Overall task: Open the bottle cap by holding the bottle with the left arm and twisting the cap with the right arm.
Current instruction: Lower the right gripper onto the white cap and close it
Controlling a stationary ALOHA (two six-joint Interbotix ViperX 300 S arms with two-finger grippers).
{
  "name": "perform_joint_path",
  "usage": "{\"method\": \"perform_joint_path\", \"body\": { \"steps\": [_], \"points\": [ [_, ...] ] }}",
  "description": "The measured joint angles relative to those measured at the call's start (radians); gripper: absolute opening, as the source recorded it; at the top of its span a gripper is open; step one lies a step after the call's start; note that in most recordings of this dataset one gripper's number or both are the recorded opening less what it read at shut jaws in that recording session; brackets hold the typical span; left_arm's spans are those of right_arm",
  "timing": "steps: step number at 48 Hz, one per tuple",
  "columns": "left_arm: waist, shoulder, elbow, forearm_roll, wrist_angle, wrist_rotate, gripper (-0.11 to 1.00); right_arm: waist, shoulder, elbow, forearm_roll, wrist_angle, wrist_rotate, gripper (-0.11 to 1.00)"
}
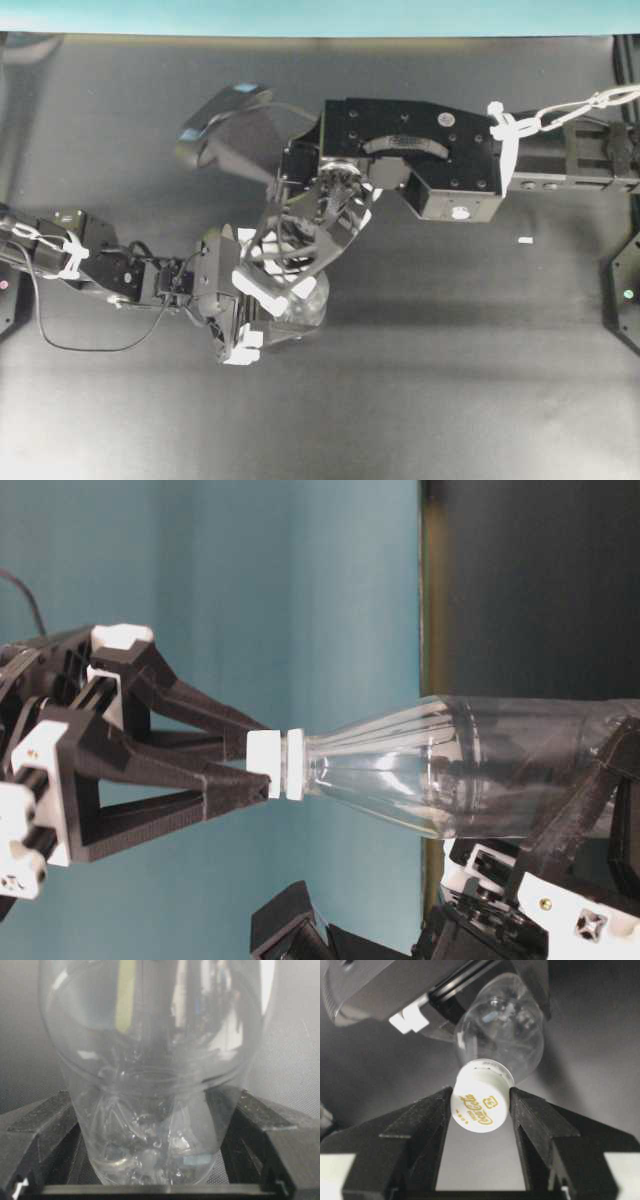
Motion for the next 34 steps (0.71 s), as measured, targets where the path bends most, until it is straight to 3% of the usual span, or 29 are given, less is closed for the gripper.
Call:
{"method": "perform_joint_path", "body": {
  "steps": [9,19,34],
  "points": [
    [0.000,0.000,0.000,0.000,0.000,0.000,0.83,0.003,0.008,-0.012,0.000,0.002,-0.270,0.38],
    [0.000,-0.002,0.002,0.000,0.000,0.000,0.83,0.003,0.012,-0.023,0.000,0.017,-0.489,0.38],
    [-0.002,0.000,0.000,-0.002,0.000,0.002,0.83,0.006,0.015,-0.026,0.000,0.037,-0.877,0.38]
  ]
}}
